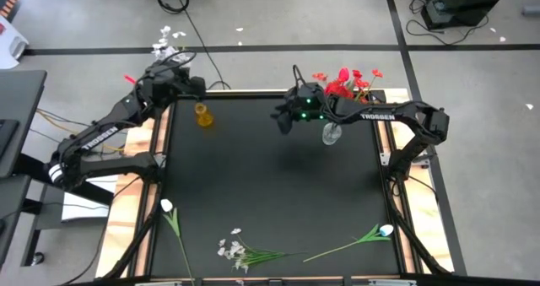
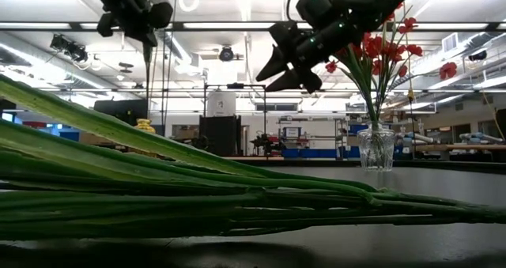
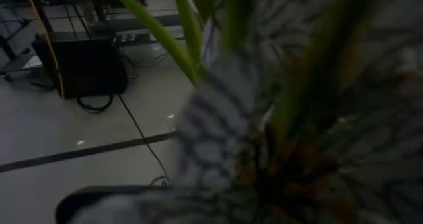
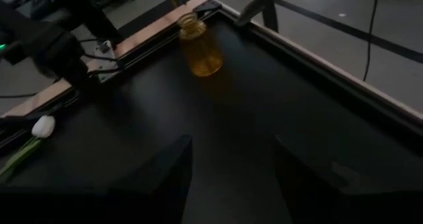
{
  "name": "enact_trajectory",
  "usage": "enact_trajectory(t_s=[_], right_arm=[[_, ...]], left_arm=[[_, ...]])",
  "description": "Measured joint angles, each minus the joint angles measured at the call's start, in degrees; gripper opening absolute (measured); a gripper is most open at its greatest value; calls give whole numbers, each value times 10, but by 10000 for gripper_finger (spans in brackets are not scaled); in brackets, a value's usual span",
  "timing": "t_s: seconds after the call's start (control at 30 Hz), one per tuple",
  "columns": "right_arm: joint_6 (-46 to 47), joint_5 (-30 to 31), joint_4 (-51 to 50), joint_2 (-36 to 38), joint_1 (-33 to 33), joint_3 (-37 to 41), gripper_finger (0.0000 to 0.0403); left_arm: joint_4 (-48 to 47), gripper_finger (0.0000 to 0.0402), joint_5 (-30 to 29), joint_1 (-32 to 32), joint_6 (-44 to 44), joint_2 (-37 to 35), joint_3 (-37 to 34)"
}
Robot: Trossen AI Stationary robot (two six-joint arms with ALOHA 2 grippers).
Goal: Sort flowers into vase by color
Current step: Put the top white flower into the yellow vase, then put the right white flower into the yellow vase
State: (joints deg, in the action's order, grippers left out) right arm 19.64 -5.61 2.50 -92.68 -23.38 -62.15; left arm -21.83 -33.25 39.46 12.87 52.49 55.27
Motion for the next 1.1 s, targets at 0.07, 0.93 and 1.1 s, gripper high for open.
enact_trajectory(t_s=[0.07,0.93,1.1], right_arm=[[0,-8,0,0,-7,0,214],[-123,-27,26,33,58,0,214],[-163,17,26,63,77,0,214]], left_arm=[[-5,9,0,0,4,3,-8],[114,85,-45,19,82,0,-200],[153,152,-44,31,67,0,-200]])
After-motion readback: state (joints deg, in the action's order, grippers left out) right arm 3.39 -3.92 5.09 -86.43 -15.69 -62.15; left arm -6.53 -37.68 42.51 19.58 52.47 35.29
